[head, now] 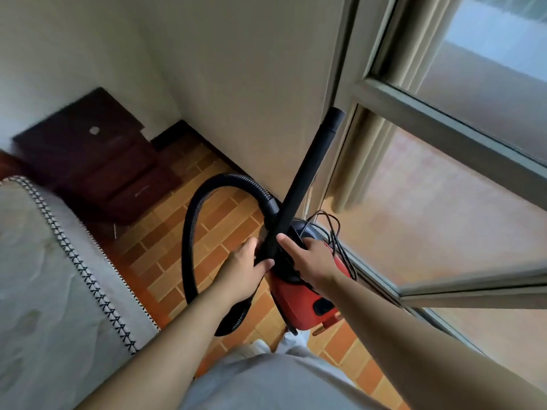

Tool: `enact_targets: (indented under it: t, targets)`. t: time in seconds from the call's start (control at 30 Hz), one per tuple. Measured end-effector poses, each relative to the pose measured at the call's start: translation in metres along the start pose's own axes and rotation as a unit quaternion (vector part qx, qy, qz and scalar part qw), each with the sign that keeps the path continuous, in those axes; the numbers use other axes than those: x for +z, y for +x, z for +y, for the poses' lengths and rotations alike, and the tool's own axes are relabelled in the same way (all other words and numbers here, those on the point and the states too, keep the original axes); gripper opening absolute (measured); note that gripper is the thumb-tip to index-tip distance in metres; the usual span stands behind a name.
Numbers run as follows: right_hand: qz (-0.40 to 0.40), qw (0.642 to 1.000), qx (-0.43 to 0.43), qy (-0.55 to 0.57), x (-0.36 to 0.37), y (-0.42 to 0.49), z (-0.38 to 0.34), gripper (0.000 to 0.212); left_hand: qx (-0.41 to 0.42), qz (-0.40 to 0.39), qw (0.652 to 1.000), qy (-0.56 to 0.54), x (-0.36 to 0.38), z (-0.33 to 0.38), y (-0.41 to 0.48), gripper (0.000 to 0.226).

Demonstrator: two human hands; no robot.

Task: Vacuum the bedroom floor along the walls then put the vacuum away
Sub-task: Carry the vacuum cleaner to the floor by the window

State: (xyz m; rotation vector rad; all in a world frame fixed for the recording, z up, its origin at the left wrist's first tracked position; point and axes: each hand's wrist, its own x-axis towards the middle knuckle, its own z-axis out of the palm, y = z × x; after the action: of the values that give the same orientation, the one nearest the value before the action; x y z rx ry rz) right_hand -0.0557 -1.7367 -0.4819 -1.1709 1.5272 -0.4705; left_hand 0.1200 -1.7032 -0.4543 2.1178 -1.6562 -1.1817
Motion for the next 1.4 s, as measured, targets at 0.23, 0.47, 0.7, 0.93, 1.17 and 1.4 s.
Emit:
enact_targets:
  t: [0.23, 0.47, 0.7, 0.93, 1.17, 1.4]
  targets:
    - [0.014, 1.0, 0.004, -0.017, 0.012, 0.021, -0.015, 0.057, 0.013, -0.024, 1.0, 0.002, -0.027, -0.01, 0.032, 0.019]
    - [0.082, 0.996, 0.046, -0.005, 0.049, 0.04, -0.026, 0.076, 0.065, -0.094, 0.993, 0.01, -0.06, -0.043, 0.078, 0.023]
    - [0.158, 0.98, 0.114, 0.036, 0.099, 0.03, -0.035, 0.061, 0.154, -0.168, 0.973, 0.035, -0.096, -0.079, 0.118, 0.029]
    - [0.223, 0.948, 0.144, 0.177, 0.122, 0.001, -0.026, 0.04, 0.221, -0.233, 0.945, 0.067, -0.101, -0.068, 0.127, 0.029]
    - [0.299, 0.893, 0.177, 0.285, 0.153, -0.021, 0.003, 0.041, 0.286, -0.295, 0.9, 0.144, -0.092, -0.051, 0.116, 0.031]
    - [0.385, 0.838, 0.228, 0.313, 0.183, -0.033, 0.007, 0.024, 0.359, -0.392, 0.829, 0.175, -0.098, -0.036, 0.131, 0.031]
